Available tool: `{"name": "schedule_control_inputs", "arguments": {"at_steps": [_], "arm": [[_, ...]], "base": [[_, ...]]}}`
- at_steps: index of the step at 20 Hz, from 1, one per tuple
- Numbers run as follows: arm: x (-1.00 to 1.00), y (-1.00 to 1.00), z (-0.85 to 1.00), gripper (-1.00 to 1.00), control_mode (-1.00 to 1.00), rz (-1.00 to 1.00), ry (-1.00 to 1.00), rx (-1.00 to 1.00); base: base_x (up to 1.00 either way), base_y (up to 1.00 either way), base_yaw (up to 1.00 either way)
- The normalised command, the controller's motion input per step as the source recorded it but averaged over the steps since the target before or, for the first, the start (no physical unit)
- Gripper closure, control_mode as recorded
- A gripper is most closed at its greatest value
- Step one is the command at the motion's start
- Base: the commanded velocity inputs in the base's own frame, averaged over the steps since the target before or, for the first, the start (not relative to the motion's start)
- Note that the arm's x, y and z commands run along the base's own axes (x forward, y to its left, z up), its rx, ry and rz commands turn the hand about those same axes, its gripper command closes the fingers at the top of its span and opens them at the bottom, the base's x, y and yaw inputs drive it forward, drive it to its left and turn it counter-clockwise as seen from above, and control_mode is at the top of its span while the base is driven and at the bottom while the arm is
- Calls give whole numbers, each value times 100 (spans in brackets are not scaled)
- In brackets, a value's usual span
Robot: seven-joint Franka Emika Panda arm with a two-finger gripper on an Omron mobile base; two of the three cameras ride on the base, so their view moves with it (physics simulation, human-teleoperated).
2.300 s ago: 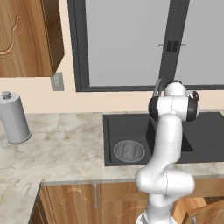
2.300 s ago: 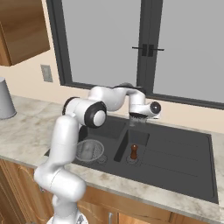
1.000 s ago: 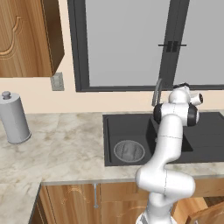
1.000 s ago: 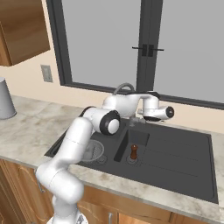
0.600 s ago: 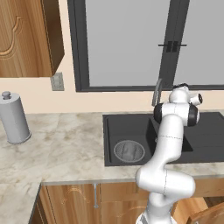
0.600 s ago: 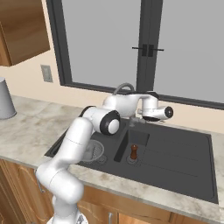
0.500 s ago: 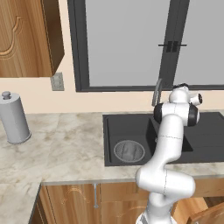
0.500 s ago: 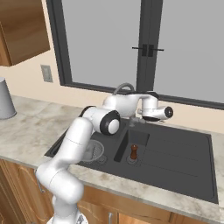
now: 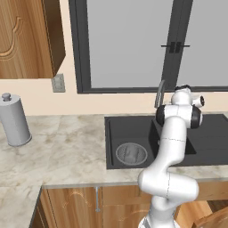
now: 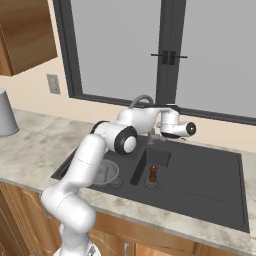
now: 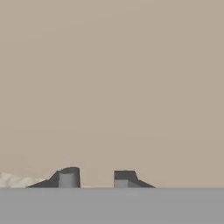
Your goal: Pick the glass cup and colander and place them in the sink. Then turn on the water.
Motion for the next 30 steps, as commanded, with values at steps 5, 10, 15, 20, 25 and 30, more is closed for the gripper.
{"name": "schedule_control_inputs", "arguments": {"at_steps": [5,10,15,20,25,30], "arm": [[34,-71,-44,100,-100,0,0,1],[35,-97,-66,100,-100,0,0,0],[30,-99,-79,100,-100,0,0,3],[3,-85,-71,100,-100,0,-1,4],[0,-54,-26,100,-100,0,0,1],[0,-34,-4,100,-100,0,0,0]], "base": [[0,0,0],[0,0,0],[0,0,0],[0,0,0],[0,0,0],[0,0,0]]}}
